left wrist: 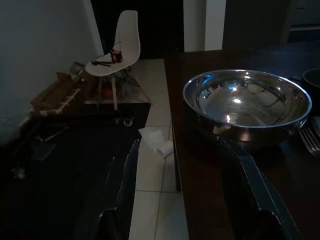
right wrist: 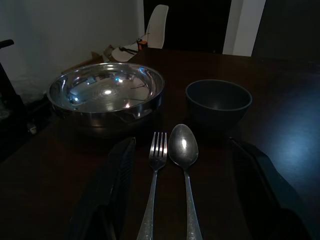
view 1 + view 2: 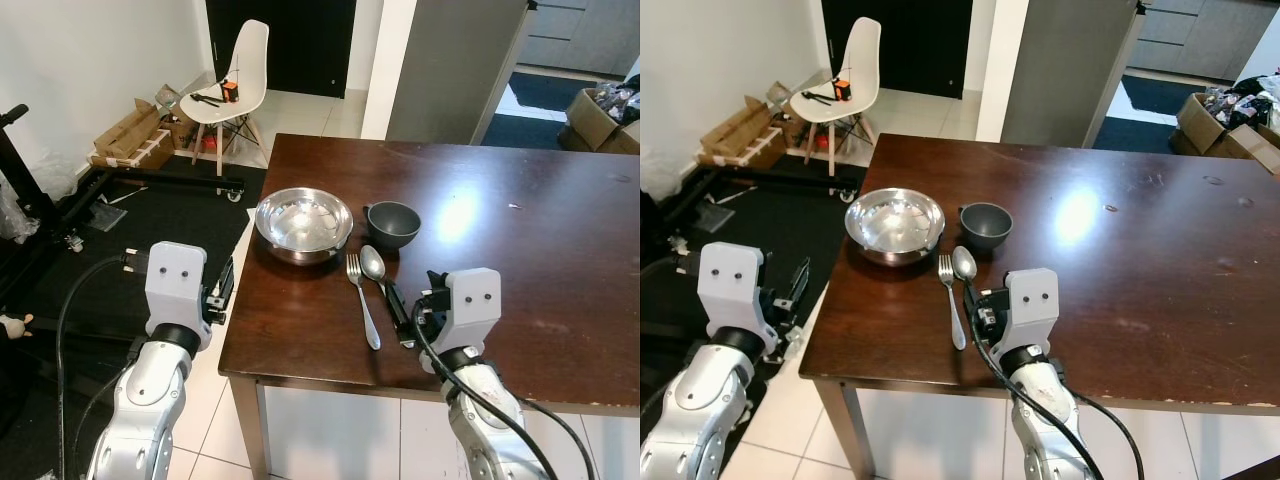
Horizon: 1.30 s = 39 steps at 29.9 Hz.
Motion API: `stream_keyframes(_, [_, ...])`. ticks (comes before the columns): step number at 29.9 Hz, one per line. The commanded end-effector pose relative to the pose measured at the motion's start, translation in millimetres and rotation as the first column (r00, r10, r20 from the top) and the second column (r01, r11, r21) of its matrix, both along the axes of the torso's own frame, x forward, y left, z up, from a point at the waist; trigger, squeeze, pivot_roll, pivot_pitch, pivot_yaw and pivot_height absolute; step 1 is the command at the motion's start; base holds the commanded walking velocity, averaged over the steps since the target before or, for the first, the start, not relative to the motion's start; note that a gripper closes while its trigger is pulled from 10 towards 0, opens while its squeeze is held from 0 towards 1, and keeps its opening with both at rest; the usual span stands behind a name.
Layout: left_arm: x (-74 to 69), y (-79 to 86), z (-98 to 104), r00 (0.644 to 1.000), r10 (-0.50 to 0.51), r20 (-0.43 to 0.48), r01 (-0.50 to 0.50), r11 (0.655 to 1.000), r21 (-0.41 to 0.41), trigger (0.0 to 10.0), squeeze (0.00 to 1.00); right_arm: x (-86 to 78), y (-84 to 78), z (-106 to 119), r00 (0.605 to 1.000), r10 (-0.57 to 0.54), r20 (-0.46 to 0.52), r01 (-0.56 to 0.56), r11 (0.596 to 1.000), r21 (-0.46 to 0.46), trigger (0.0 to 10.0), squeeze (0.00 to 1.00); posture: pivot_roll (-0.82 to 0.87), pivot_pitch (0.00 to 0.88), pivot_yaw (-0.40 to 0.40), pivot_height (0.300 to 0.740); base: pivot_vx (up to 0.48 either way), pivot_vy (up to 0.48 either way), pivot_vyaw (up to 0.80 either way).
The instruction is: Setting the table
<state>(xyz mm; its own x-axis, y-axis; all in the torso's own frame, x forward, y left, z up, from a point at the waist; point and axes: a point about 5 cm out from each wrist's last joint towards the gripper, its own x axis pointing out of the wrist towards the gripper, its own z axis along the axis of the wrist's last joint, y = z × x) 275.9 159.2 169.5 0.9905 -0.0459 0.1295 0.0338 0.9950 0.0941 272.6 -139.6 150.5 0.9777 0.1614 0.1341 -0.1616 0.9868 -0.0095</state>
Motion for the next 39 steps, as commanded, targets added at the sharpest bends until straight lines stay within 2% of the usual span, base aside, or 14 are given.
stream_keyframes(1, [1.0, -0.1, -2.2, 1.0, 0.005, -0.001, -0.005, 1.0, -0.005, 10.0, 0.0, -0.4, 0.3, -4.0, 1.0, 0.0, -0.012, 0.0, 1.0, 0.004, 10.0, 0.0, -0.06, 0.0, 0.041, 0.74, 0.0, 0.0, 0.0])
stream_keyframes(7, [1.0, -0.3, -3.1, 1.0, 0.008, 0.0, -0.008, 1.0, -0.01, 10.0, 0.0, 0.6, 1.4, -5.2, 1.0, 0.004, -0.013, -0.004, 1.0, 0.005, 10.0, 0.0, -0.05, 0.0, 0.039, 0.74, -0.046, 0.0, 0.0])
stream_keyframes(39, [-3.0, 0.5, -4.8, 1.0, 0.008, -0.012, -0.009, 1.0, -0.013, 10.0, 0.0, -2.3, 3.4, -10.3, 0.999, 0.005, -0.033, -0.005, 1.0, 0.005, 10.0, 0.0, -0.05, 0.0, 0.042, 0.74, -0.332, 0.0, 0.0])
